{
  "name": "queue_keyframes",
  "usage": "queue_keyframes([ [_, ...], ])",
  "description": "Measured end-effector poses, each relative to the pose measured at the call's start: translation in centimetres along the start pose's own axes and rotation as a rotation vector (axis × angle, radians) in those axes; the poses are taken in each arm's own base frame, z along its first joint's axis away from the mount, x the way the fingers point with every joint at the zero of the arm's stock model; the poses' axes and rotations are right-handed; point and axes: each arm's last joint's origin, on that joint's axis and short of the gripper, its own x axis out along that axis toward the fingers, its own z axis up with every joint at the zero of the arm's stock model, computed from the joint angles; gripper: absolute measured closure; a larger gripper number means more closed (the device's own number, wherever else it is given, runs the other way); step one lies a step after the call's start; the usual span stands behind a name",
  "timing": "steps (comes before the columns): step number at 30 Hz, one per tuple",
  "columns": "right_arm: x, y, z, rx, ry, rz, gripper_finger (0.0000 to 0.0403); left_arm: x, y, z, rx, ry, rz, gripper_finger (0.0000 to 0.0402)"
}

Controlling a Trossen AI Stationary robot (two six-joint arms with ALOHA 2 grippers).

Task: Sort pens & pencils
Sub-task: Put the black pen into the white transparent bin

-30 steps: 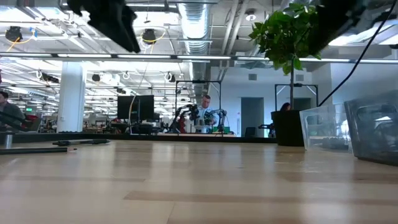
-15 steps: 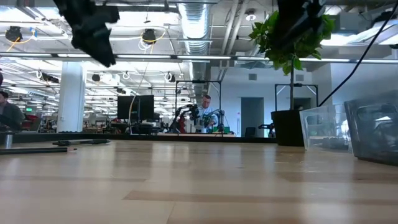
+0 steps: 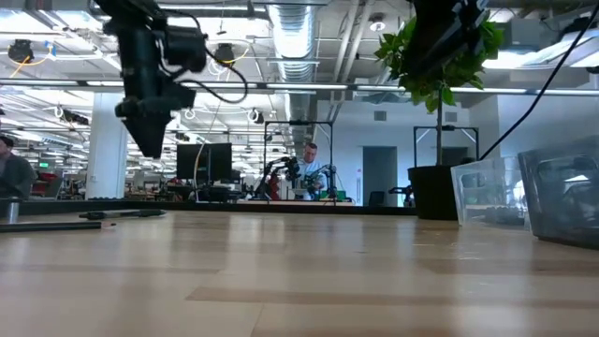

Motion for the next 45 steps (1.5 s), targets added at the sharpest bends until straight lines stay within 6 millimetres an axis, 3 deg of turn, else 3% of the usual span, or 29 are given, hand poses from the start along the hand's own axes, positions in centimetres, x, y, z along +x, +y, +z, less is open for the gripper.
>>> queue_keyframes([
  [6,0.0,0.0,0.0,0.000,0.000,-0.001,0.0221,3.5,-1.6,1.3,0.080,0.100,-0.012,0.0183],
  [17,-0.1,0.2,-0.2,-0.006,0.022,0.034,0.0221,8.3,-2.8,1.5,-0.014,0.298,-0.001,0.0183],
  [30,-0.1,0.2,-0.2,-0.010,0.029,0.031,0.0221,9.0,-3.2,2.2,-0.099,0.239,-0.062,0.0183],
  [40,-0.1,0.2,-0.2,-0.019,0.033,0.035,0.0221,10.2,-3.4,0.6,-0.164,0.260,-0.132,0.0182],
  [45,-0.1,0.2,-0.2,-0.020,0.033,0.035,0.0221,10.2,-3.5,0.9,-0.163,0.245,-0.123,0.0182],
])
